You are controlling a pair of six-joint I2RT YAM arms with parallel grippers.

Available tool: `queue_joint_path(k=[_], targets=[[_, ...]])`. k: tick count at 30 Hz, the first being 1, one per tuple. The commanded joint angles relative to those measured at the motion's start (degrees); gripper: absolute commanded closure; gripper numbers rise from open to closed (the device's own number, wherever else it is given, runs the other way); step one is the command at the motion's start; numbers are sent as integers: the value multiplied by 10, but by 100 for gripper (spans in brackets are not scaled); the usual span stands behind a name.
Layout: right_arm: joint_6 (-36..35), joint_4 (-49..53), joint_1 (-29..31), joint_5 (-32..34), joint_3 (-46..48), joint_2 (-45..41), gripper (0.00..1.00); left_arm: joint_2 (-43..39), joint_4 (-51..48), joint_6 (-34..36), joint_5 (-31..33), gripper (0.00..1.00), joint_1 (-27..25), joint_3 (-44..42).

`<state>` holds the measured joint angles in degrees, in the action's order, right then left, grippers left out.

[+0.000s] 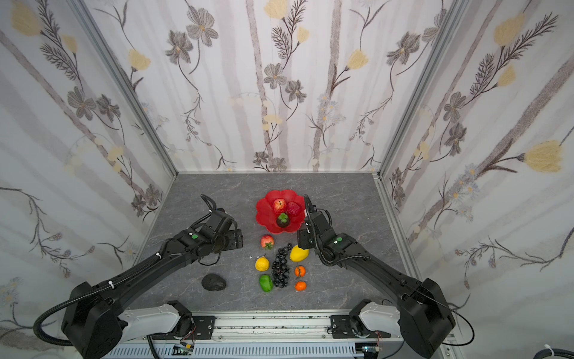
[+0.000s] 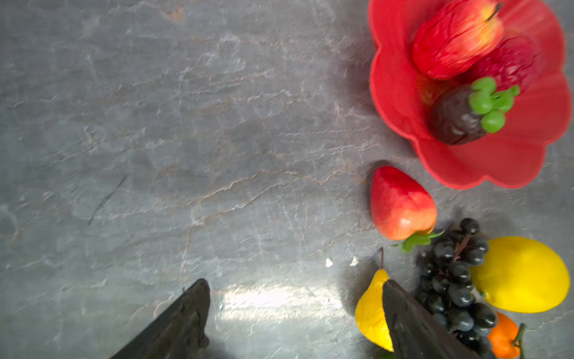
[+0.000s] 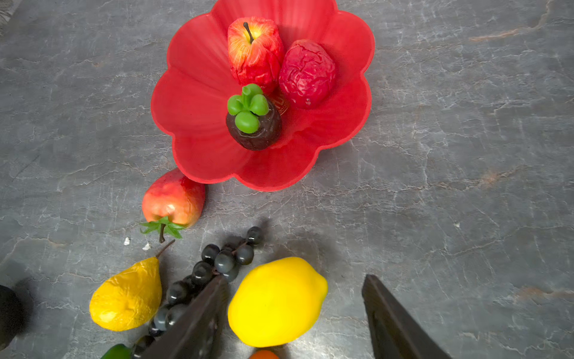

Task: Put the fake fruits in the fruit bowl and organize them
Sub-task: 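Lower the left gripper onto the dark avocado while the right arm withdraws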

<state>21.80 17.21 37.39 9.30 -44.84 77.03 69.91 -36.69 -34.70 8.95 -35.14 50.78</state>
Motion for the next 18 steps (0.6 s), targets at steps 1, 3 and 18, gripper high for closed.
queue_joint_path(k=[1, 3, 18], targets=[[-20, -49, 1, 43, 28, -29, 26, -11, -103, -38, 38, 12, -6, 4], [-22, -66, 0, 56, 47, -51, 23, -21, -126, -60, 45, 12, -11, -6], [-15, -138, -2, 78, 125, -133, 10, -120, -246, -226, 66, 8, -24, -94]])
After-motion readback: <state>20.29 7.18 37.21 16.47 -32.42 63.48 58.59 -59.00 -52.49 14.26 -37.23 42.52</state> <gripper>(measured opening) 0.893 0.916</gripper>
